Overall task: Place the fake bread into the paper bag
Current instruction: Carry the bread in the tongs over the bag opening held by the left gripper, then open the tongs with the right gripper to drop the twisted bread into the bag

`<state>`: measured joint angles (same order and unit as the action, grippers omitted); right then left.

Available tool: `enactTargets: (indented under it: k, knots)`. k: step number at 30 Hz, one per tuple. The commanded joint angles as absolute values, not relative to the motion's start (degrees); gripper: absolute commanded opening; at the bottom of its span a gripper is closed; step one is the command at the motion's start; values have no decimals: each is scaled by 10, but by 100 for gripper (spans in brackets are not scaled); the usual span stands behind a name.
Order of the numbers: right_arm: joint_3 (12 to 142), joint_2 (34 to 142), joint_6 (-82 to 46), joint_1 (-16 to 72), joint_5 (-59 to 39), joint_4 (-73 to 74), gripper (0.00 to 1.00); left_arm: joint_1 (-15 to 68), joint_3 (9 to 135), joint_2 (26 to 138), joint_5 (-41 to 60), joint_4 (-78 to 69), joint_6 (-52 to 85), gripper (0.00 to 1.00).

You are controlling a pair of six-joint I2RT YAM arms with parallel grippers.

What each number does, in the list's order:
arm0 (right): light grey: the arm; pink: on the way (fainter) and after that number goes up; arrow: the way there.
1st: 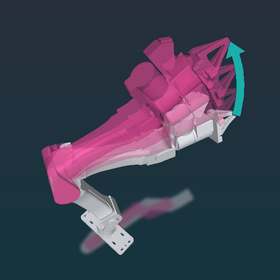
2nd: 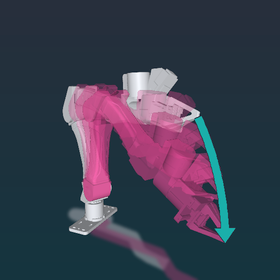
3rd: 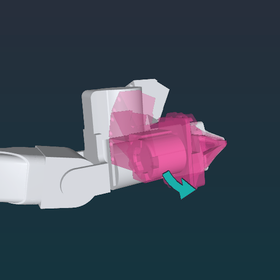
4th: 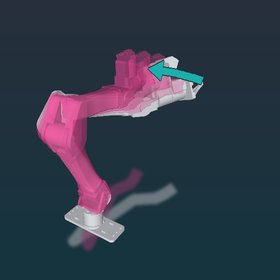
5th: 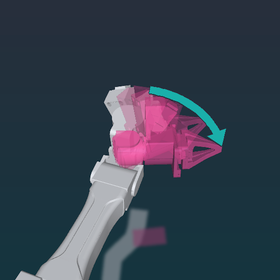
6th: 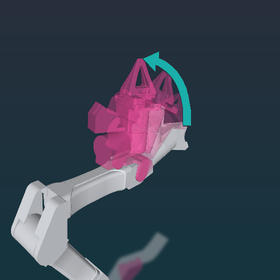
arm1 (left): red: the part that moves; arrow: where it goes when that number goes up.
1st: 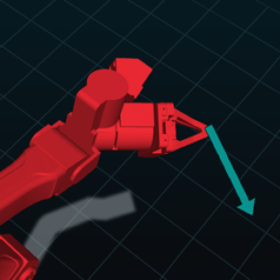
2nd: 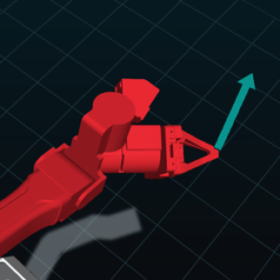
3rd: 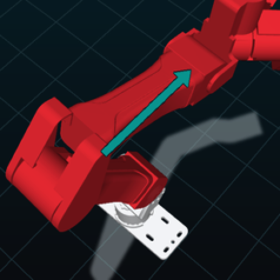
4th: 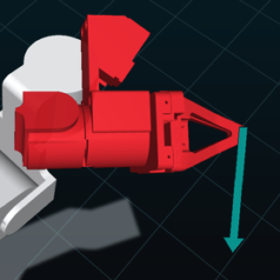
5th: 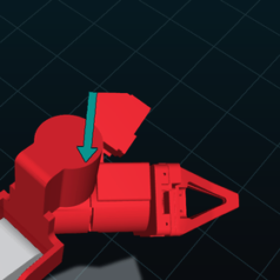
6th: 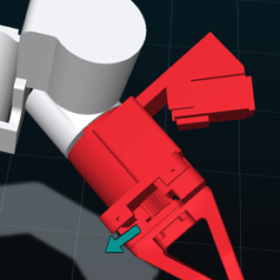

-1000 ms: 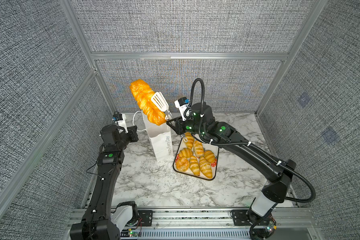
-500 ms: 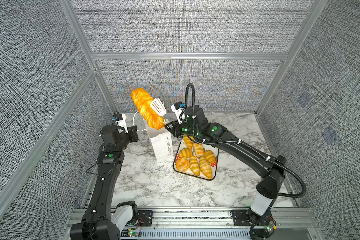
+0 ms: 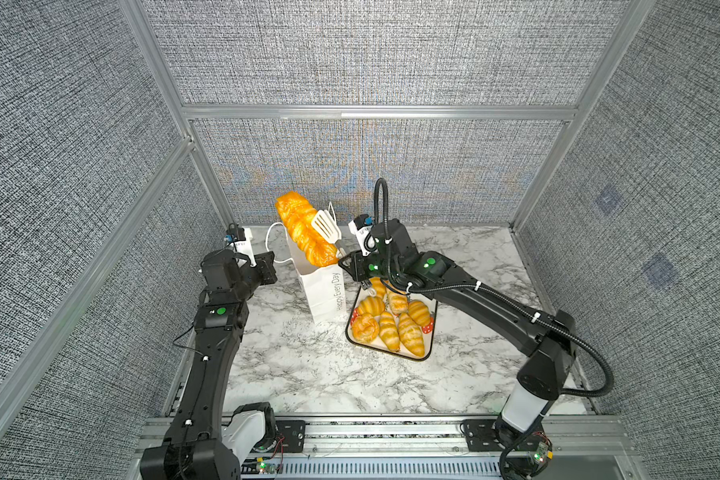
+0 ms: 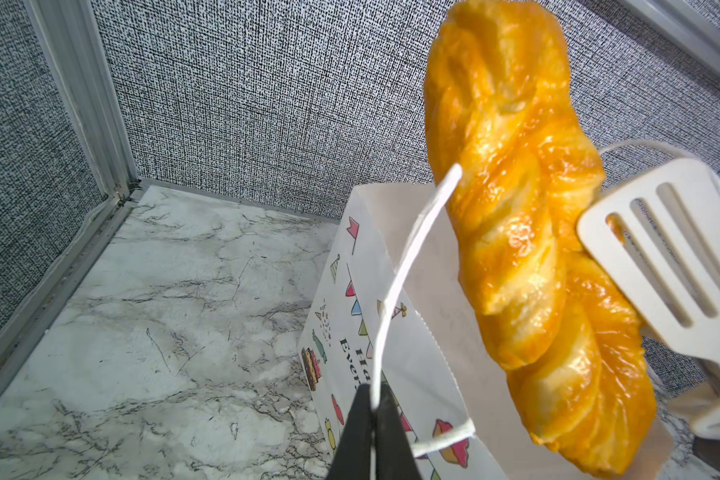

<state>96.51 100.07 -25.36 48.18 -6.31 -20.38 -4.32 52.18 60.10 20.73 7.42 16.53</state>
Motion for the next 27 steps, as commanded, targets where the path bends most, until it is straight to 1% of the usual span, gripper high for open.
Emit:
enactTargets:
  k: [1, 8, 15, 16, 18, 27]
  knots:
    - [957, 994, -262, 480, -61, -158, 18, -44, 521, 599, 209, 61, 164, 7]
    - [944, 985, -265, 480, -58, -154, 19, -44, 522, 598, 208, 61, 164, 7]
    - [943, 982, -267, 480, -59, -159, 31, -44, 521, 595, 206, 61, 164, 7]
    - [943, 982, -266, 480, -59, -160, 33, -44, 521, 596, 207, 61, 164, 6]
    - [943, 983, -266, 480, -59, -162, 37, -44, 521, 596, 209, 61, 164, 1]
    - [942, 982, -269, 480, -62, -164, 45, -44, 521, 597, 209, 61, 164, 0]
